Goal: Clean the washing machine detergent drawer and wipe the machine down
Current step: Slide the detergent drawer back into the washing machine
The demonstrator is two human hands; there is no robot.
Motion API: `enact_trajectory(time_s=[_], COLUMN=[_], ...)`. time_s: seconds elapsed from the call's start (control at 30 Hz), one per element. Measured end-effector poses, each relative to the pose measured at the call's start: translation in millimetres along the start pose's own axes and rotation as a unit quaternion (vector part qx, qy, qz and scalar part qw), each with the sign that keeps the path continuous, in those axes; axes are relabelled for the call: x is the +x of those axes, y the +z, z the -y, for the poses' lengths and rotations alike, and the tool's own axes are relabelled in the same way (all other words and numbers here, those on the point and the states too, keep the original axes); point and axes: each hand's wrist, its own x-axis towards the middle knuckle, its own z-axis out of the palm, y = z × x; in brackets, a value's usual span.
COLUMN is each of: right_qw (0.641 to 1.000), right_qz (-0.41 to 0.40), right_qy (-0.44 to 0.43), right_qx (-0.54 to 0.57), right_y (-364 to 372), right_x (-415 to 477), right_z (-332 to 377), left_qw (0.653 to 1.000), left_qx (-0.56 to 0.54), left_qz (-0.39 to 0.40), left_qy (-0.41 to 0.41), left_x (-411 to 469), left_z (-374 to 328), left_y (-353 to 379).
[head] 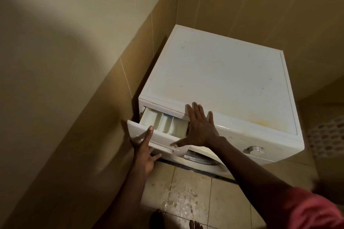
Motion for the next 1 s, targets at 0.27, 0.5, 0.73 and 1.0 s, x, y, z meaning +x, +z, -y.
enact_trajectory(time_s=[0.27, 0.5, 0.73, 1.0], right_qw=[0.998, 0.993, 0.989, 0.988], right_qz=[-0.062, -0.114, -0.146, -0.156], right_qy=[-0.004, 0.001, 0.011, 0.015], right_qx=[-0.024, 0.010, 0.004, -0.001], right_y=[-9, -14, -15, -19], right_x=[11, 21, 30, 37], right_z=[-3, -4, -5, -6], left_qw=[1.000, 0.998, 0.999, 0.998], left_qx=[0.002, -0.012, 0.003, 0.033], left_qz=[0.006, 0.035, 0.018, -0.047], left_qy=[-0.006, -0.041, -0.029, 0.003], left_x=[15, 27, 40, 62], left_z=[-8, -20, -28, -20], left_y=[14, 41, 62, 64])
